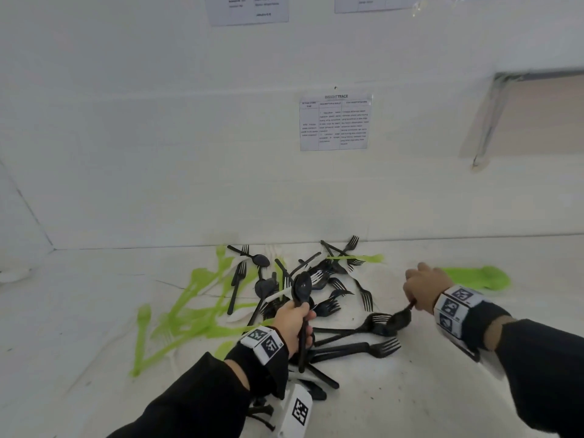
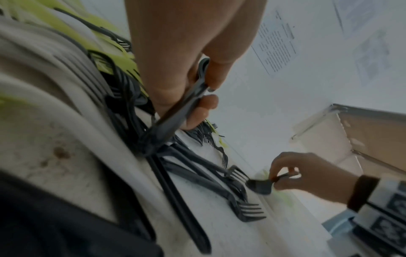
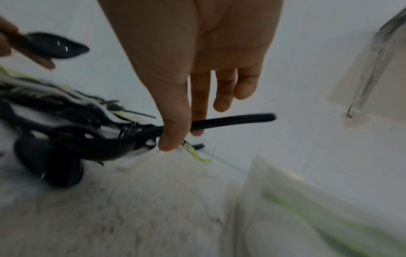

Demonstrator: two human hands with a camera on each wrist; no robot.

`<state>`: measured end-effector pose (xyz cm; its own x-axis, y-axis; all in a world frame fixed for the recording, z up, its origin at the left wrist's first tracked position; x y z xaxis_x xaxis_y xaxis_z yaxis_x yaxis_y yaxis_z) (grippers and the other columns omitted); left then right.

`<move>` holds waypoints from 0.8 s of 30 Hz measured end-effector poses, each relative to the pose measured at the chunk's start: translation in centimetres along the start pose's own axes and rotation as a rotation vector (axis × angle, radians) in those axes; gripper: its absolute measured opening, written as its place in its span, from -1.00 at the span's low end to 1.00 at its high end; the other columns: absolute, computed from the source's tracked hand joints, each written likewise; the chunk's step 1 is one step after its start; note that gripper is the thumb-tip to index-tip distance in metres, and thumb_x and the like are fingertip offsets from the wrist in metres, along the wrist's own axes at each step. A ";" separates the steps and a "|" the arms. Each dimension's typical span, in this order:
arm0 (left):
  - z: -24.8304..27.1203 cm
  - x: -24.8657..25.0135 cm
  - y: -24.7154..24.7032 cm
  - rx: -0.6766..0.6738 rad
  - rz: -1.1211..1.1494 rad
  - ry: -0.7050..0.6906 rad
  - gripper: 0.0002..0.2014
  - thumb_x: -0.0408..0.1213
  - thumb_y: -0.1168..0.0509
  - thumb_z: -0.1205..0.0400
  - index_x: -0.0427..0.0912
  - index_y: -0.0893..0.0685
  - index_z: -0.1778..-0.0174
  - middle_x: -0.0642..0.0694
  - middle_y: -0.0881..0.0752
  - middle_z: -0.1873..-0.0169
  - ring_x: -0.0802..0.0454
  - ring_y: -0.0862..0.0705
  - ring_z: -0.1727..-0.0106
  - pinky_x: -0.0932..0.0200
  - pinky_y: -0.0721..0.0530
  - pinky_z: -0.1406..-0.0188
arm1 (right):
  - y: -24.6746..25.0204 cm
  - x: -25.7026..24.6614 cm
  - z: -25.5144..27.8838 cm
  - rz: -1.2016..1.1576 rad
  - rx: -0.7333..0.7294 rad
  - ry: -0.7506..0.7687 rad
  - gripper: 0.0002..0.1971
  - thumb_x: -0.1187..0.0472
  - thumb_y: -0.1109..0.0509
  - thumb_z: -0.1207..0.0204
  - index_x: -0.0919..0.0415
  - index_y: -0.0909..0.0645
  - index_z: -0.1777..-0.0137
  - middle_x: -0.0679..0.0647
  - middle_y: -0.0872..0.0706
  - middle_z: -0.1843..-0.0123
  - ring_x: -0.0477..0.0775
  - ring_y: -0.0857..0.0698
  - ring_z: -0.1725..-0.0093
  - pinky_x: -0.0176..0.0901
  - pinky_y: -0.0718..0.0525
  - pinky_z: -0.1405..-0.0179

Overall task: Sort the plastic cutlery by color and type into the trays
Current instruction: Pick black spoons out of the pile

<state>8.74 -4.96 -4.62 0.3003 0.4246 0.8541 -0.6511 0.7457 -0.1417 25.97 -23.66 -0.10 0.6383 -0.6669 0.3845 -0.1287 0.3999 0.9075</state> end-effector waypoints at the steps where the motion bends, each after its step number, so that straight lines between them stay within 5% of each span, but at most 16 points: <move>1: -0.1 -0.2 -0.2 0.000 -0.009 -0.012 -0.82 -0.29 -0.06 -0.75 -0.21 -0.49 0.12 -0.07 -0.54 0.36 0.10 -0.36 0.56 0.35 -0.38 0.67 | 0.6 0.4 0.2 -0.003 0.025 -0.021 -0.75 0.20 -0.27 -0.58 0.04 -0.60 -0.22 0.01 -0.53 -0.33 0.12 -0.41 -0.39 -0.07 -0.46 -0.23; 5: -0.4 -0.7 -1.4 0.016 -0.073 -0.047 -0.77 -0.31 -0.14 -0.72 -0.20 -0.48 0.28 -0.06 -0.52 0.41 0.12 -0.32 0.58 0.33 -0.30 0.69 | 1.5 0.7 1.0 -0.232 0.053 -0.194 -0.75 0.13 -0.18 -0.64 0.12 -0.54 -0.26 0.08 -0.62 -0.29 0.13 -0.54 -0.34 -0.10 -0.48 -0.23; 8: -0.5 -0.9 -2.3 0.005 -0.068 -0.034 -0.82 -0.29 -0.16 -0.70 -0.16 -0.46 0.24 -0.04 -0.46 0.45 0.14 -0.30 0.62 0.34 -0.27 0.66 | 0.1 -1.2 1.3 -0.470 0.011 -0.139 -0.71 0.16 -0.22 -0.64 0.27 -0.56 -0.27 0.18 -0.66 -0.27 0.15 -0.60 -0.29 -0.22 -0.50 -0.05; 12: -0.7 -1.3 -3.1 -0.021 -0.068 -0.019 -0.84 -0.28 -0.18 -0.68 -0.16 -0.46 0.23 -0.02 -0.44 0.50 0.17 -0.30 0.72 0.33 -0.27 0.71 | -1.6 -5.1 1.7 -0.547 -0.153 -0.059 -0.62 0.07 -0.35 -0.54 0.21 -0.58 -0.30 0.14 -0.65 -0.30 0.11 -0.60 -0.31 -0.25 -0.53 -0.17; 20: -0.5 -1.0 -2.5 0.014 -0.080 -0.078 -0.82 -0.28 -0.16 -0.68 -0.17 -0.48 0.24 -0.04 -0.44 0.47 0.11 -0.30 0.60 0.31 -0.26 0.66 | -1.7 -5.2 0.4 -0.607 -0.210 -0.022 -0.55 0.10 -0.49 -0.41 0.18 -0.58 -0.29 0.12 -0.68 -0.28 0.10 -0.62 -0.27 -0.21 -0.54 -0.20; 24: -0.6 -0.5 -1.7 0.047 -0.104 -0.189 -0.83 -0.30 -0.13 -0.70 -0.17 -0.54 0.18 -0.05 -0.46 0.43 0.11 -0.33 0.56 0.28 -0.28 0.68 | -0.3 -3.5 0.4 -0.695 -0.093 -0.012 -0.56 0.12 -0.49 -0.43 0.15 -0.53 -0.29 0.08 -0.66 -0.24 0.07 -0.61 -0.25 -0.29 -0.49 -0.15</move>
<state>10.12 -6.10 -5.07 0.2347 0.2397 0.9421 -0.6564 0.7539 -0.0283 23.49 -21.73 -1.63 0.5402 -0.7944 -0.2776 0.3725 -0.0701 0.9254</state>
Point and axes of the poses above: each hand's wrist, its own z-axis away from the middle knuckle, its own y-axis out of the back of the hand, x = y × z, the point moved 1 cm from there along -z, towards the middle knuckle
